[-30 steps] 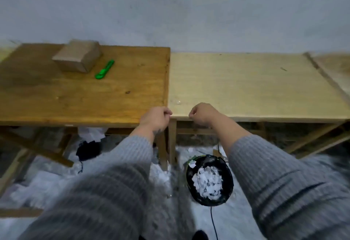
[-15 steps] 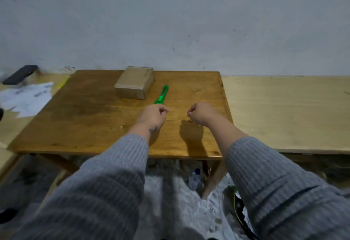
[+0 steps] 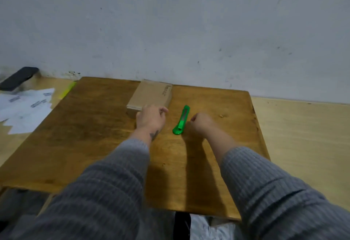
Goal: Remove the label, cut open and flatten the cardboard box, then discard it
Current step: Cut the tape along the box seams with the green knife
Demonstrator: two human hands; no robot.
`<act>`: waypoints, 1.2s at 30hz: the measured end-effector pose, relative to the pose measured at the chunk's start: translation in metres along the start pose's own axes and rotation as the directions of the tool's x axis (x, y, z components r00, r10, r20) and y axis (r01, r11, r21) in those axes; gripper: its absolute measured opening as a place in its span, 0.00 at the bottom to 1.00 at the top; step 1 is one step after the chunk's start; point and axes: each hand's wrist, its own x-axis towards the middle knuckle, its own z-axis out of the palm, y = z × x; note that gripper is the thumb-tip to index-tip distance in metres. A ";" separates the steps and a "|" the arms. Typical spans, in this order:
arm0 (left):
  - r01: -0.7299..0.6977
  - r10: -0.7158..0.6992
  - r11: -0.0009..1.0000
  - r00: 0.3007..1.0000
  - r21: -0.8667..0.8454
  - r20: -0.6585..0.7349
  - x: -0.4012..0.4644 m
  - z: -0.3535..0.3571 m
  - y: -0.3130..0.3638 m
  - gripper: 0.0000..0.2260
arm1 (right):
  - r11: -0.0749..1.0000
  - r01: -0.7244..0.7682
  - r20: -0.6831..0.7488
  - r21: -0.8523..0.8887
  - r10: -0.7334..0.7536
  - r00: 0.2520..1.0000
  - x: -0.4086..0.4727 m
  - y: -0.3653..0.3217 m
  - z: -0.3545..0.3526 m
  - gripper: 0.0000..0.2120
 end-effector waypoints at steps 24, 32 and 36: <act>-0.022 -0.016 0.964 0.990 0.266 0.141 0.140 0.020 -0.046 0.48 | 0.771 -0.143 -0.129 0.620 0.280 0.951 0.118 -0.065 -0.012 0.04; -0.231 0.191 0.927 0.969 0.296 0.156 0.117 -0.003 -0.102 0.48 | 0.673 -0.075 0.046 0.735 0.061 0.997 0.068 -0.102 -0.009 0.31; -0.256 0.202 0.914 0.960 0.315 0.194 0.105 -0.014 -0.123 0.54 | 0.812 0.068 -0.115 0.579 -0.002 0.993 0.048 -0.122 0.008 0.25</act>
